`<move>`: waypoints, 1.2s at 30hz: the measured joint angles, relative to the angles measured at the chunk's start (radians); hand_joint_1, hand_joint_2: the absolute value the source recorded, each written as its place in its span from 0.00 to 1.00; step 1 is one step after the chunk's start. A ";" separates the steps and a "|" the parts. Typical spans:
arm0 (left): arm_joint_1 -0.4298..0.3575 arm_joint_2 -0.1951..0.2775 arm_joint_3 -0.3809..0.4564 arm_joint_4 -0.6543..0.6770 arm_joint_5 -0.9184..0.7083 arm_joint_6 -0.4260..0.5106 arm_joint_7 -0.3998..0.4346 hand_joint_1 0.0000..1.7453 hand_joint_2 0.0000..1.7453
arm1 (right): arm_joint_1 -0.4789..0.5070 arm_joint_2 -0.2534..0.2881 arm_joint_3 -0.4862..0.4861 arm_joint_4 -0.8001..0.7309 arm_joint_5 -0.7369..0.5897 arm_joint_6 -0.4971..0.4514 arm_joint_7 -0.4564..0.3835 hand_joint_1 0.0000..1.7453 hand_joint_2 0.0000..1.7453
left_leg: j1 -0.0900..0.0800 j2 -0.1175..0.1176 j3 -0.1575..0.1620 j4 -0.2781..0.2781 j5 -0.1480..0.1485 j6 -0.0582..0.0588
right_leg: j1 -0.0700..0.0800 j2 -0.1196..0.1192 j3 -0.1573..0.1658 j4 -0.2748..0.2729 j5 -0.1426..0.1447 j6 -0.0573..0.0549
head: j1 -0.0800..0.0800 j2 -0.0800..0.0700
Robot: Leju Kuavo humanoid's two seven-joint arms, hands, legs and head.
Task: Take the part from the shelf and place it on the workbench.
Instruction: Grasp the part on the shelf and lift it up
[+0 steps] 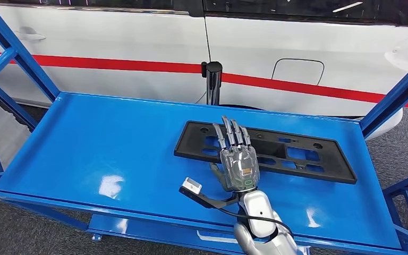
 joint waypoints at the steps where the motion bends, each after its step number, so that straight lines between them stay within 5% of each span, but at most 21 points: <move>1: 0.000 0.000 0.000 0.000 0.000 0.001 0.000 0.00 0.00 | 0.007 -0.002 0.005 -0.015 0.001 0.004 -0.002 0.00 1.00 | 0.000 0.000 0.000 0.000 0.000 0.000 | 0.000 0.000 0.000 0.000 0.000 0.000 | 0.000 0.000; 26: 0.000 -0.008 0.033 0.000 0.022 0.009 0.011 0.00 0.00 | 0.030 -0.013 -0.051 0.023 0.003 0.092 0.034 0.00 1.00 | 0.000 0.000 0.000 0.000 0.000 0.001 | 0.000 0.000 0.000 0.000 0.000 0.000 | 0.000 0.000; 36: 0.000 -0.009 0.048 0.000 0.008 -0.010 0.008 0.00 0.00 | -0.023 -0.019 -0.103 0.088 0.003 0.088 0.123 0.00 1.00 | 0.000 0.001 0.003 0.000 -0.001 0.001 | 0.000 0.000 0.003 0.000 0.000 0.000 | 0.000 0.000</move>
